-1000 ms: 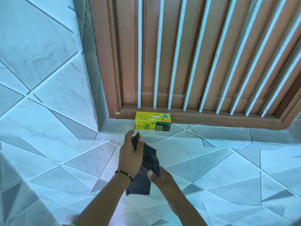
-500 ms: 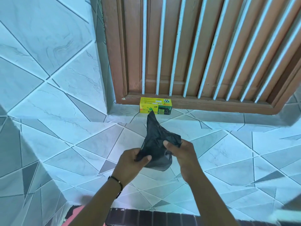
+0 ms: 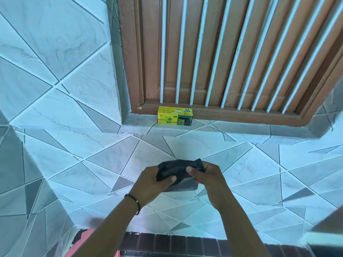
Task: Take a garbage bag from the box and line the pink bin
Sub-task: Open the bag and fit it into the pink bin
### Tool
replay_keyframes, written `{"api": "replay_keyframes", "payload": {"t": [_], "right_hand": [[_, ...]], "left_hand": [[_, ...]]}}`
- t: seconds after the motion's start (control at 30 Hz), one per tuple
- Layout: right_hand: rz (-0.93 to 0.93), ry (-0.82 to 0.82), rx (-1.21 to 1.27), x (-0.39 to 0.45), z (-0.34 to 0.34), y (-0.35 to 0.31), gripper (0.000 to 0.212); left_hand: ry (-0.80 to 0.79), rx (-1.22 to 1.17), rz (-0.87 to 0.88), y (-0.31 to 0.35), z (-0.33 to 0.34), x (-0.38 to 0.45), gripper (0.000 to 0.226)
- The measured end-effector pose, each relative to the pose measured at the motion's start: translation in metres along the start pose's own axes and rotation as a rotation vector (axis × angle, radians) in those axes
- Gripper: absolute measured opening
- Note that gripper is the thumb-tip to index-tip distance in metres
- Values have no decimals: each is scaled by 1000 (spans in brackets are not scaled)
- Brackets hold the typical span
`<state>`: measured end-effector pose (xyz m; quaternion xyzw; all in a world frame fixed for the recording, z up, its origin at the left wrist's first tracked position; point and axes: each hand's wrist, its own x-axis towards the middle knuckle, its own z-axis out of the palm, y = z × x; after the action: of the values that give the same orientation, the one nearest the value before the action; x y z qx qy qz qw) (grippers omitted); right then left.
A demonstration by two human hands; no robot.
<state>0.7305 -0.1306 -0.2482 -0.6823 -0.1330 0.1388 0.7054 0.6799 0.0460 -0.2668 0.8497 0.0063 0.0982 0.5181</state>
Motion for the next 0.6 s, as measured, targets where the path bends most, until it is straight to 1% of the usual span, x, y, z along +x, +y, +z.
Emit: {"api": "replay_keyframes", "payload": {"t": [0.03,0.07,0.13,0.17,0.23,0.27,0.33,0.37,0.4,0.47,0.5,0.6], "right_hand": [[15,-22,15,0,-2,0,16],[38,-47,8,0,-3,1,22],[83,-105,-104,-4,-4,10,27],[97,-123,-158,-6,-4,15,27],[107,-84,-170,-9,-2,21,20],[92,-45,-146,-9,-2,22,16],[60,31,-90,-7,-2,19,14],[48,54,-58,-5,-2,17,13],[41,69,-29,-3,-3,15,12],[33,73,-24,-3,-5,12,14],[37,50,-47,-4,-6,11,16],[108,-97,-144,-12,-6,17,35]], "left_hand": [[61,-24,-23,0,1,0,33],[120,-100,-49,3,0,-1,25],[204,-288,-102,8,-2,2,17],[218,-375,-117,12,-5,2,15],[183,-510,-127,17,-10,2,14],[114,-538,-139,17,-11,0,16],[-60,-467,-184,13,-10,-7,21],[-115,-407,-198,9,-8,-11,17],[-128,-361,-200,5,-4,-14,13],[-56,-351,-197,3,0,-15,9],[-2,-370,-197,3,1,-14,7],[130,-449,-208,8,2,-5,8]]}}
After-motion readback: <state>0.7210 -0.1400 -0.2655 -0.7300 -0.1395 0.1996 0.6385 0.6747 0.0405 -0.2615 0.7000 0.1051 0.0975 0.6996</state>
